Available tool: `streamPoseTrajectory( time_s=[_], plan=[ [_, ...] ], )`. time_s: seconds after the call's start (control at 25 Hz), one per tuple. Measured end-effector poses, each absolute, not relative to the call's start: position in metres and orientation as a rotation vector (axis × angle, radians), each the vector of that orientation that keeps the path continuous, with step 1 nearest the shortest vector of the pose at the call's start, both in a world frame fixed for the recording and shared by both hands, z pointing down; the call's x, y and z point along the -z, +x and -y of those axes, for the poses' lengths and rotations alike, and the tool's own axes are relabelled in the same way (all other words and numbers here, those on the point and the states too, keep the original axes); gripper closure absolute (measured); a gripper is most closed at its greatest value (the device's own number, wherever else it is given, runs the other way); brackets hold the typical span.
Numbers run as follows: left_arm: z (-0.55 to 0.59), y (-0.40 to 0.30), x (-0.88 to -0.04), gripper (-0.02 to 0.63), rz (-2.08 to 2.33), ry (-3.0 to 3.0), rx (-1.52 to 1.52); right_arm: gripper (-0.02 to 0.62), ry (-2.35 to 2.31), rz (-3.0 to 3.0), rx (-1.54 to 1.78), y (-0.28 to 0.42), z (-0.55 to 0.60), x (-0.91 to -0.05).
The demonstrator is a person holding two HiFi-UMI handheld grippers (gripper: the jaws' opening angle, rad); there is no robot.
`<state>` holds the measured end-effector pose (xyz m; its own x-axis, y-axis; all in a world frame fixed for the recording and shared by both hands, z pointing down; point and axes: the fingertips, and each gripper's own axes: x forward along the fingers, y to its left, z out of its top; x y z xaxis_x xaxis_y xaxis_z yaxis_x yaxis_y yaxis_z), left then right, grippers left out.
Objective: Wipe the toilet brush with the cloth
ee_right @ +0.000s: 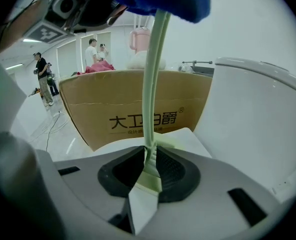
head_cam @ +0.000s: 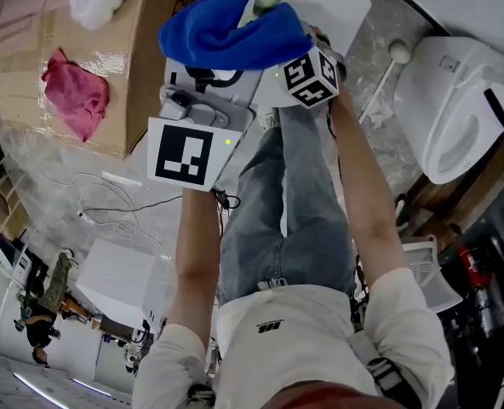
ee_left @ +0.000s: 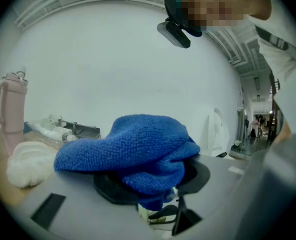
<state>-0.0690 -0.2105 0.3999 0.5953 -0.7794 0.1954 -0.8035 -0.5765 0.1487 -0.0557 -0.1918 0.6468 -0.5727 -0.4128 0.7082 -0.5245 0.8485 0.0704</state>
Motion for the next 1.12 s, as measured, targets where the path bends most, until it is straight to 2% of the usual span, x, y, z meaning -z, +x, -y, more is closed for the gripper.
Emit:
streamPoseTrajectory(
  time_s=[0.52, 0.84, 1.0, 1.12],
  plan=[
    [0.178, -0.097, -0.394, 0.422, 1.391, 2.511, -0.242, 0.526, 0.882, 2.439, -0.253, -0.044, 0.168, -0.532],
    [0.159, -0.102, -0.351, 0.422, 1.415, 2.509, -0.224, 0.554, 1.034, 2.563, -0.259, -0.025, 0.145, -0.419],
    [0.145, -0.105, -0.33, 0.432, 1.437, 2.482, -0.233, 0.595, 1.084, 2.626, -0.245, -0.019, 0.137, -0.361],
    [0.135, -0.107, -0.314, 0.436, 1.448, 2.477, -0.216, 0.595, 1.099, 2.656, -0.214, -0.017, 0.131, -0.325]
  ],
)
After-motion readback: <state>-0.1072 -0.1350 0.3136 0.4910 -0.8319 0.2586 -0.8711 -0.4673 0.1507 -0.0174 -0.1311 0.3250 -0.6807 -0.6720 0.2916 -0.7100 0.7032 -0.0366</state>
